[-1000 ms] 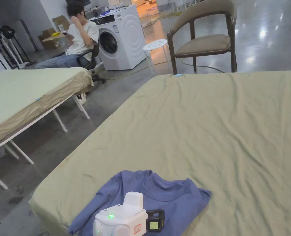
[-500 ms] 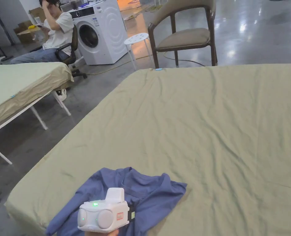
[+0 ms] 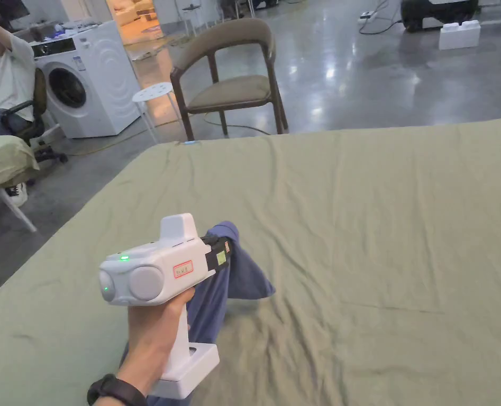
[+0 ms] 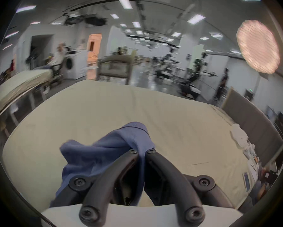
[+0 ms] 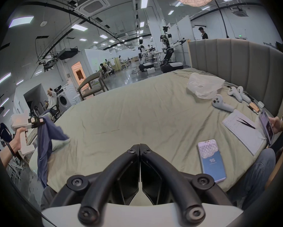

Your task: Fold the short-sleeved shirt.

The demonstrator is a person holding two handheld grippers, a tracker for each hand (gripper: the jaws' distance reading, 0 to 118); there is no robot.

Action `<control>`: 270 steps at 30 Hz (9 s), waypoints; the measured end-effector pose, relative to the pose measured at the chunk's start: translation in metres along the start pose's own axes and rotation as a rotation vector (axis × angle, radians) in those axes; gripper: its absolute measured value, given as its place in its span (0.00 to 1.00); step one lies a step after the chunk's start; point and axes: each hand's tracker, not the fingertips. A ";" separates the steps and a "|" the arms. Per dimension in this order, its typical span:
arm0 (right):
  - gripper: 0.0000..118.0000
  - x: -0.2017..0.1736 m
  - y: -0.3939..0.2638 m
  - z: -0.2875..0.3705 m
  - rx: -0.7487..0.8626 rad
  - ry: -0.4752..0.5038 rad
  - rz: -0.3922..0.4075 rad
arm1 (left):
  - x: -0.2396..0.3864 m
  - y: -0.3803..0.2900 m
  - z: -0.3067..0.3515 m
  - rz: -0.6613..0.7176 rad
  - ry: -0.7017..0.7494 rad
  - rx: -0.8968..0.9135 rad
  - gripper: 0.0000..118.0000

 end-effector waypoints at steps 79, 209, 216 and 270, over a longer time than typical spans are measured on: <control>0.00 0.021 -0.004 0.036 0.093 -0.186 0.094 | -0.015 -0.129 -0.070 0.072 0.076 -0.408 0.47; 0.01 0.020 0.199 -0.103 0.137 -0.035 0.168 | 0.002 0.006 0.072 0.188 -0.055 0.181 0.00; 0.01 0.061 0.070 -0.037 0.024 -0.120 0.068 | -0.005 -0.112 0.143 0.171 -0.018 0.044 0.00; 0.00 -0.016 -0.007 0.053 0.151 0.001 0.227 | -0.019 -0.163 0.166 -0.048 0.081 -0.083 0.68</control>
